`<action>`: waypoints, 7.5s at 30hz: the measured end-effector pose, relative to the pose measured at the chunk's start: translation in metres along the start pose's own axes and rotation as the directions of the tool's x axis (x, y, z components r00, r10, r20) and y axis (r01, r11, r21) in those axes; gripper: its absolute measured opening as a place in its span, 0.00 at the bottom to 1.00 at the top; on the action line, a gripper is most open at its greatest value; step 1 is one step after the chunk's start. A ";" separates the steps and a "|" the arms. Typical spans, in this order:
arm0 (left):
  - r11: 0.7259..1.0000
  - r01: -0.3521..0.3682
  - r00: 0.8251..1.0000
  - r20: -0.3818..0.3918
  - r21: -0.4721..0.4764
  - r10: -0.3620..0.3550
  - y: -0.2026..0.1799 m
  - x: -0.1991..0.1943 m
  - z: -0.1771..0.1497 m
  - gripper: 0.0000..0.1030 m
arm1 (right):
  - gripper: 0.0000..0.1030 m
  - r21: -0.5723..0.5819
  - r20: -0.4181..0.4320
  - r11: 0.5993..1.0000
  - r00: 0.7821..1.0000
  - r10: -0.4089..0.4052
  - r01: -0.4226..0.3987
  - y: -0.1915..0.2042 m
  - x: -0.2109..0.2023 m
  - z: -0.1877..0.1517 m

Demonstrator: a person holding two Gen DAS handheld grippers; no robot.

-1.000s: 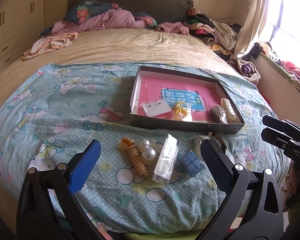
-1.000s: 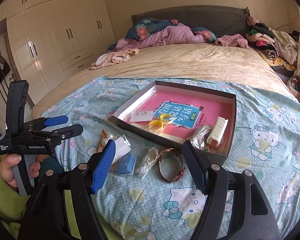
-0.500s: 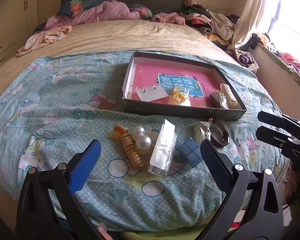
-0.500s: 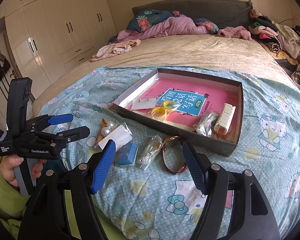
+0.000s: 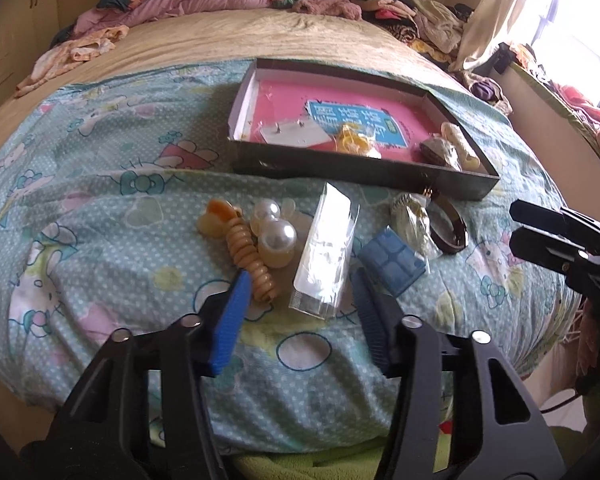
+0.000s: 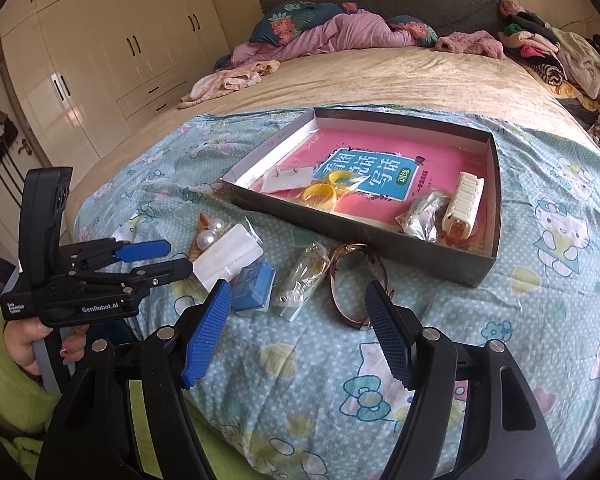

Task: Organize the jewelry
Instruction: 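Withdraw both open tools from the box toward the pearls and blue packet, then grasp the clear plastic packet with the left tool while the right tool grasps the small clear bag, then carry both items into the pink box and open both tools to release them, then withdraw both open tools from the box toward the hair tie and blue case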

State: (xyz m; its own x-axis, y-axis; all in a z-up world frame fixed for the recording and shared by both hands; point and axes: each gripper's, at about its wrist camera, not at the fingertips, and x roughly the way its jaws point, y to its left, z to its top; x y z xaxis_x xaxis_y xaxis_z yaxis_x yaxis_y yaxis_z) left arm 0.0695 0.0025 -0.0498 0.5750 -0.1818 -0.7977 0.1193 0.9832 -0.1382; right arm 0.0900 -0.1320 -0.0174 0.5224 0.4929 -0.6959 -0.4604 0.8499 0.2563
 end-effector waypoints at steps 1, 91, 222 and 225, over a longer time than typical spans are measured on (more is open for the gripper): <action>1.000 0.008 1.000 -0.010 -0.003 -0.008 0.000 0.003 -0.001 0.33 | 0.66 0.008 -0.005 1.000 1.000 0.004 -0.004 -0.002 0.002 -0.001; 0.995 0.086 0.983 0.167 -0.054 -0.076 0.015 -0.018 0.093 0.11 | 0.18 -0.006 0.146 0.996 0.985 0.089 -0.089 -0.016 0.015 0.079; 0.994 -0.007 0.962 0.269 -0.108 0.036 0.028 -0.061 0.102 0.91 | 0.89 0.065 0.284 0.998 0.959 -0.015 -0.004 -0.016 -0.036 0.096; 0.993 -0.020 0.962 0.269 -0.115 0.050 0.032 -0.066 0.096 0.90 | 0.89 0.049 0.277 0.999 0.961 -0.003 -0.011 -0.007 -0.037 0.095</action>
State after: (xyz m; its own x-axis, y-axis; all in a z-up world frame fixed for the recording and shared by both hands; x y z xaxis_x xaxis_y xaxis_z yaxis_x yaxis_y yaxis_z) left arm 0.1129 0.0450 0.0549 0.7767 -0.1295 -0.6165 0.0137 0.9819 -0.1890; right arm 0.1419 -0.1389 0.0704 0.7018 0.5229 -0.4838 -0.4306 0.8524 0.2967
